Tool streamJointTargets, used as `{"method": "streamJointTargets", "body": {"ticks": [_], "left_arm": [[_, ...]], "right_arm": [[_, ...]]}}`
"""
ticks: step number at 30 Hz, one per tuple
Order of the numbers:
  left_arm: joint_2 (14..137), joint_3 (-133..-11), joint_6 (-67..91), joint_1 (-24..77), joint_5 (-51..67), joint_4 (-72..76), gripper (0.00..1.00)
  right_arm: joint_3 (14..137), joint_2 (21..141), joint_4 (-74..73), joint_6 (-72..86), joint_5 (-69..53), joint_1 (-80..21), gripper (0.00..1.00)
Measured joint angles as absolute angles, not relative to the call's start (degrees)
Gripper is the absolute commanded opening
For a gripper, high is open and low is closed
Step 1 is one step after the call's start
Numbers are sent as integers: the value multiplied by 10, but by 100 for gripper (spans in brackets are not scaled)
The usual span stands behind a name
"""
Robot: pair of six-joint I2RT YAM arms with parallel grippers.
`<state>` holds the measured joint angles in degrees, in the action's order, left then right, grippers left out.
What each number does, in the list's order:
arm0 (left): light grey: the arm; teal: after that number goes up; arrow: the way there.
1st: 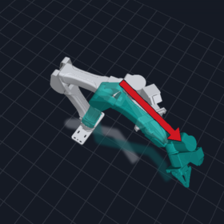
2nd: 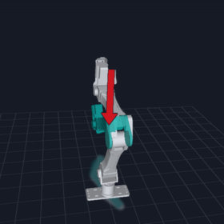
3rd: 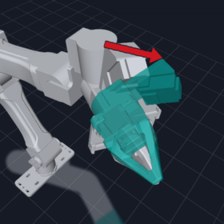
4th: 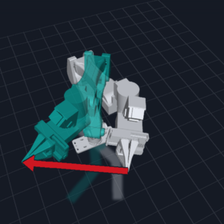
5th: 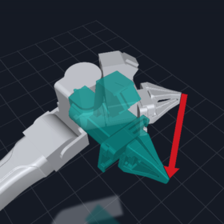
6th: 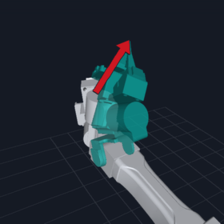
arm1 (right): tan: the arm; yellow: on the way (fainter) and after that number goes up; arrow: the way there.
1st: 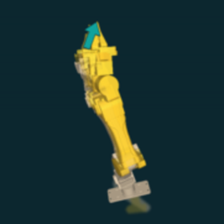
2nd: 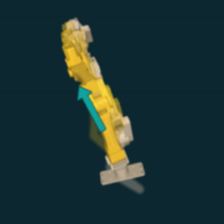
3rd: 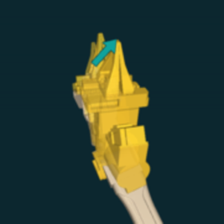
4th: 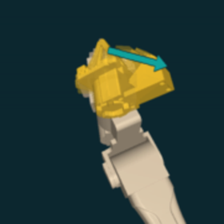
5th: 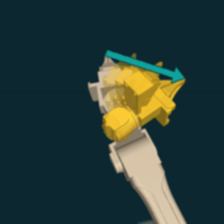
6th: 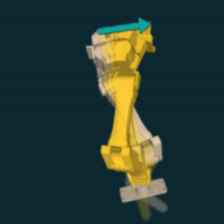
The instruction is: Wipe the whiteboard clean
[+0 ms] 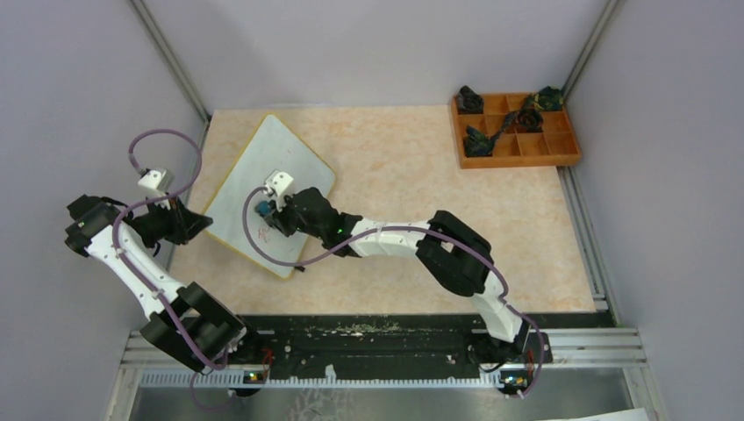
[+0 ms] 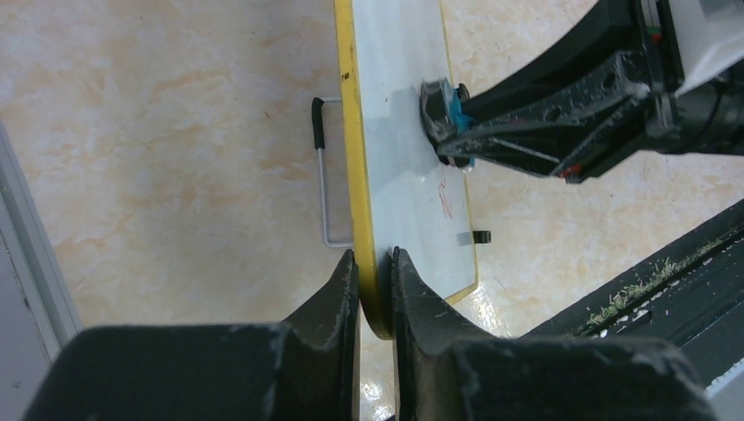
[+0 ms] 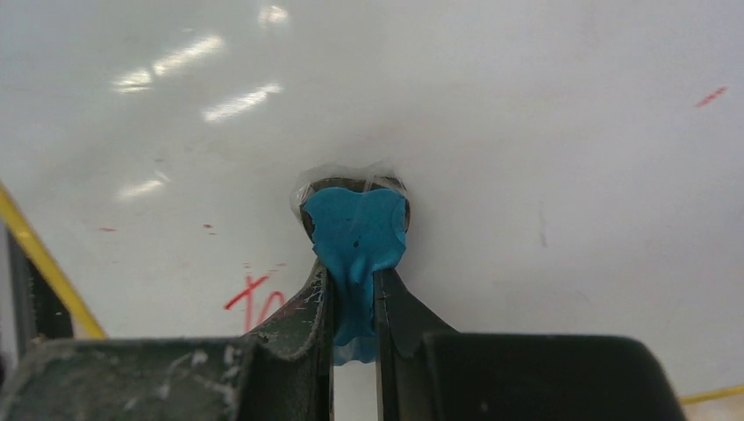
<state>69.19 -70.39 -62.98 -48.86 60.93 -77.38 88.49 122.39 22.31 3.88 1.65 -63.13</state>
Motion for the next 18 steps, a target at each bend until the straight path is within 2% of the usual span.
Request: {"method": "streamJointTargets", "body": {"ticks": [8,18], "left_arm": [[691,-702,-630,-489,608,-770,0],[691,-702,-630,-488,609,-771,0]], "right_arm": [[867,1220,265,82,6,-671,0],[847,1213,280,108,5,-657,0]]}}
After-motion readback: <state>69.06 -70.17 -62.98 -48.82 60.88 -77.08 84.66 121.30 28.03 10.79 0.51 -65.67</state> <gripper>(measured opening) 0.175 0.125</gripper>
